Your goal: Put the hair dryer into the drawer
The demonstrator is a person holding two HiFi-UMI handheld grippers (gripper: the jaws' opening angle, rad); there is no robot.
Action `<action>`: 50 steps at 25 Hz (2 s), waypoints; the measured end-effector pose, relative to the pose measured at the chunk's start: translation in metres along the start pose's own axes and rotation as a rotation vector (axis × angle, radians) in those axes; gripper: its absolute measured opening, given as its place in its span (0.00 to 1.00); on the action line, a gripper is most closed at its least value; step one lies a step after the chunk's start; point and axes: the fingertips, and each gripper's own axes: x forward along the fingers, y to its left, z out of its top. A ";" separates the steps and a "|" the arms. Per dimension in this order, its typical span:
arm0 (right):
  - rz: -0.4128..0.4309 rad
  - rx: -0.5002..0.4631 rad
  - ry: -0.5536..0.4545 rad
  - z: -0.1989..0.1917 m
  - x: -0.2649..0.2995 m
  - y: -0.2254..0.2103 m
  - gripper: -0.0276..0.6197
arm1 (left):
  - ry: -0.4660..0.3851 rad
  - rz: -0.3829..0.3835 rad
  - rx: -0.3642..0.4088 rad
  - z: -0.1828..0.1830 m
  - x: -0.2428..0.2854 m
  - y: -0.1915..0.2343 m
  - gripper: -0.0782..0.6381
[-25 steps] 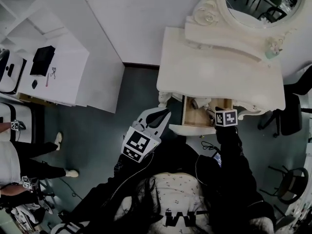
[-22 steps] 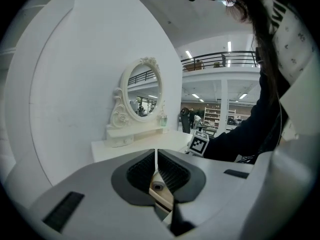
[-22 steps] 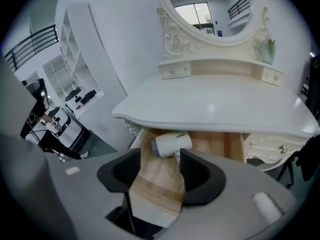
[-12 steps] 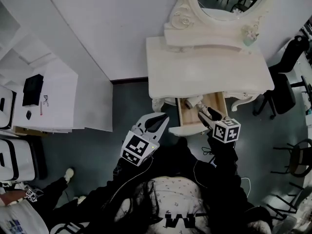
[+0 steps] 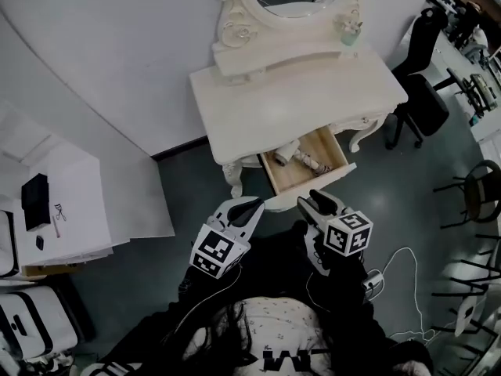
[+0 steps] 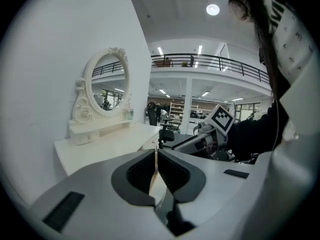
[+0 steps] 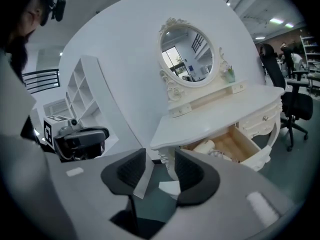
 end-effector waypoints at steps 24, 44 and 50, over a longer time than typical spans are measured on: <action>-0.002 -0.026 -0.041 -0.052 -0.122 0.024 0.08 | -0.013 -0.092 0.064 0.003 0.029 -0.130 0.11; 0.196 -0.137 -0.057 -0.128 -0.229 0.097 0.08 | -0.026 0.114 0.046 -0.043 -0.061 -0.270 0.11; 0.229 -0.154 -0.059 -0.139 -0.241 0.119 0.08 | -0.027 0.143 0.045 -0.050 -0.081 -0.285 0.11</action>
